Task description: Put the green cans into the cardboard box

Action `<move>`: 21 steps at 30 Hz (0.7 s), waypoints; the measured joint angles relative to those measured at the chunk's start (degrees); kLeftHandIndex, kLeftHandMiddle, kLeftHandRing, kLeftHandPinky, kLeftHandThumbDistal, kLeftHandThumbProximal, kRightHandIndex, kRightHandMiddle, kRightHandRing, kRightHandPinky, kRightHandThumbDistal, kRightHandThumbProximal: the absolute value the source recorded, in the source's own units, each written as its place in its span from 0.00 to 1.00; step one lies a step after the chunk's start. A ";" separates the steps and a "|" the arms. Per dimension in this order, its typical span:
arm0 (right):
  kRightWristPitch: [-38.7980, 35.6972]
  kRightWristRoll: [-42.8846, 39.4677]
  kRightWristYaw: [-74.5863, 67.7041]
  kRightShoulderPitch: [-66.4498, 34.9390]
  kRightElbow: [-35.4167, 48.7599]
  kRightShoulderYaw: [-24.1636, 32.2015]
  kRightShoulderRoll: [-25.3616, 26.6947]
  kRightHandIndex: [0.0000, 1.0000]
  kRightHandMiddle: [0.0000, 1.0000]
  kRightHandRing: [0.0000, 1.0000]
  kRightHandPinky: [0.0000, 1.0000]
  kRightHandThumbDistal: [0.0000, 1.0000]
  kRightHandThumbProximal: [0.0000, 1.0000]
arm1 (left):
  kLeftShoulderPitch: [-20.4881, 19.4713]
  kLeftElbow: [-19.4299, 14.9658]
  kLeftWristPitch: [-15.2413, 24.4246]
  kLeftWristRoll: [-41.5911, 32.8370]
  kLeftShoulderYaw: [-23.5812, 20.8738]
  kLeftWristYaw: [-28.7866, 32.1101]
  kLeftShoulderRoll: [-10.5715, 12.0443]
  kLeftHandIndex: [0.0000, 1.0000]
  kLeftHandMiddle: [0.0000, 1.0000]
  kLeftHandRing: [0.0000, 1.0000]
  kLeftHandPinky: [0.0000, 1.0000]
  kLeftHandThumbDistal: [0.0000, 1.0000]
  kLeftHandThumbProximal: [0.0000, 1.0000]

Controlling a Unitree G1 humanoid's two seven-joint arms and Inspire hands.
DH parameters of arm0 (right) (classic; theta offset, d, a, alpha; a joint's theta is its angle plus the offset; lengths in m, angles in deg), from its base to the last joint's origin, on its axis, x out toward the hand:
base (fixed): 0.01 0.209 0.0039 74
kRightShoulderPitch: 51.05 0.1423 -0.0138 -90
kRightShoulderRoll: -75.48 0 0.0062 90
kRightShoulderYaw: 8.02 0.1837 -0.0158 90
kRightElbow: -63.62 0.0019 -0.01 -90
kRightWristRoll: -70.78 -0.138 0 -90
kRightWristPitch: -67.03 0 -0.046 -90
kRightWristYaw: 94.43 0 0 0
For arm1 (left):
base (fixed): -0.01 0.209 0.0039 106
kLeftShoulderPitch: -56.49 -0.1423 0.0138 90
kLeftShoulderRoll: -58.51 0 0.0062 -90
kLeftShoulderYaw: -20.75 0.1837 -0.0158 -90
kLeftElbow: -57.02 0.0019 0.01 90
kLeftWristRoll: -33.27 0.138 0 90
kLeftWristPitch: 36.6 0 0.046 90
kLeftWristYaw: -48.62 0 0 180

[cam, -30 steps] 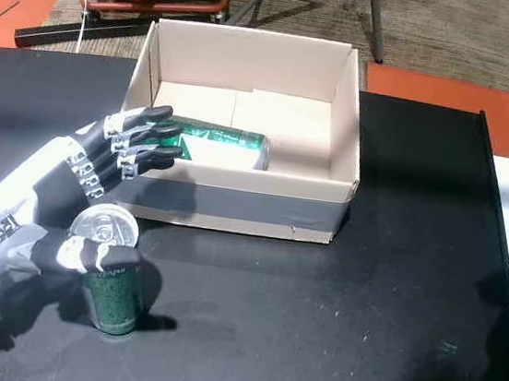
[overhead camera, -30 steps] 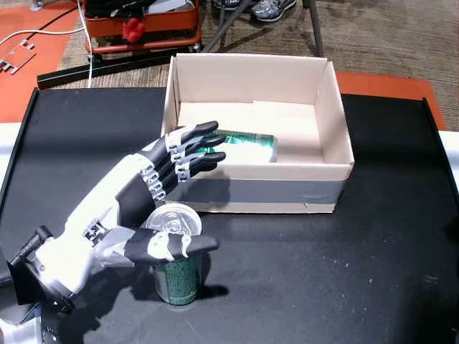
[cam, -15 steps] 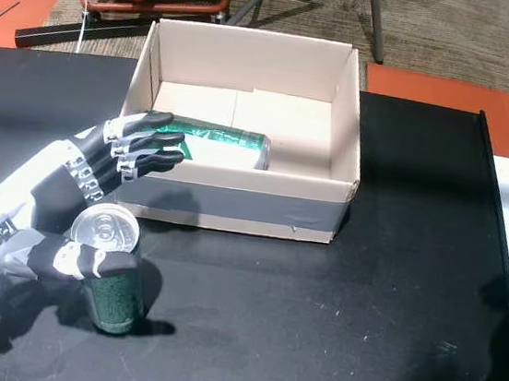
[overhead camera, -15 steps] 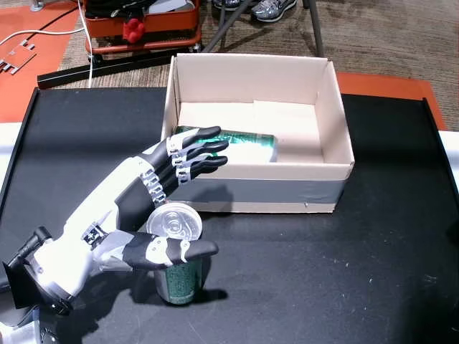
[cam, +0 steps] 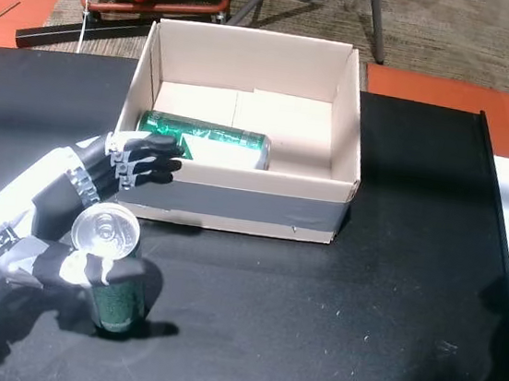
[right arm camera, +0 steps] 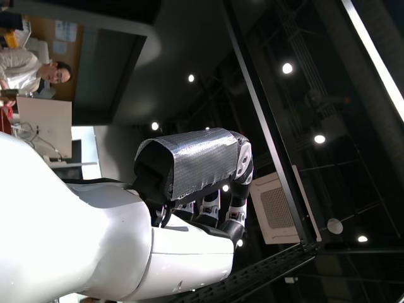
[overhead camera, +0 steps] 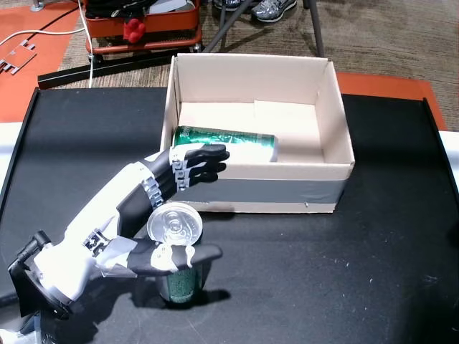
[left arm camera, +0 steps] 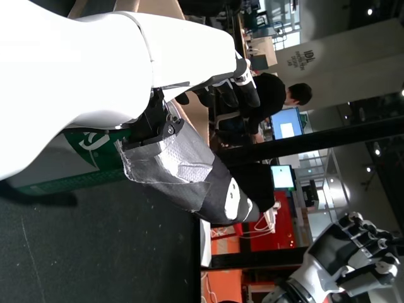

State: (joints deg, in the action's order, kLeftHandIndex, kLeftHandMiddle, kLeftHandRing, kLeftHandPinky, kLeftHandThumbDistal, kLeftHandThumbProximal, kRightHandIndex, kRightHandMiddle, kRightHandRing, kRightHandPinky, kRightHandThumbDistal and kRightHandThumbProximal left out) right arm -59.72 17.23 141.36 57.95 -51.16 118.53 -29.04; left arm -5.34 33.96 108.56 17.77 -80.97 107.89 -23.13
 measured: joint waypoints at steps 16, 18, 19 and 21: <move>0.91 -0.27 -0.34 -0.93 1.57 0.26 0.00 0.25 0.30 0.39 0.47 0.20 0.27 | 0.06 2.70 -5.52 3.89 0.98 -5.92 -0.79 0.86 0.85 0.86 0.85 1.00 0.16; 0.93 -0.37 -0.15 -0.93 1.57 0.31 0.00 0.25 0.30 0.40 0.47 0.18 0.26 | 0.06 2.91 -5.84 4.04 0.97 -6.34 -0.75 0.86 0.85 0.86 0.85 1.00 0.15; 1.04 -0.47 0.09 -0.93 1.57 0.32 0.00 0.25 0.30 0.39 0.47 0.20 0.26 | 0.06 3.01 -5.86 4.15 0.97 -6.50 -0.74 0.86 0.85 0.86 0.85 0.99 0.15; 1.17 -0.55 0.23 -0.92 1.57 0.32 0.00 0.24 0.29 0.39 0.47 0.23 0.27 | 0.06 3.09 -5.87 4.21 0.87 -6.54 -0.66 0.86 0.85 0.86 0.85 0.99 0.15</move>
State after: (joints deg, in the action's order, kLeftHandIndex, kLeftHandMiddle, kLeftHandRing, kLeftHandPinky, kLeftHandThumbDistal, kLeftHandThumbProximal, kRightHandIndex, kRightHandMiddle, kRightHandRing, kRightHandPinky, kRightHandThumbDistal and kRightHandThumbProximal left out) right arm -58.55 16.68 141.59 57.02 -49.59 118.86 -29.04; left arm -5.28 37.05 102.69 21.99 -80.10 101.35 -23.79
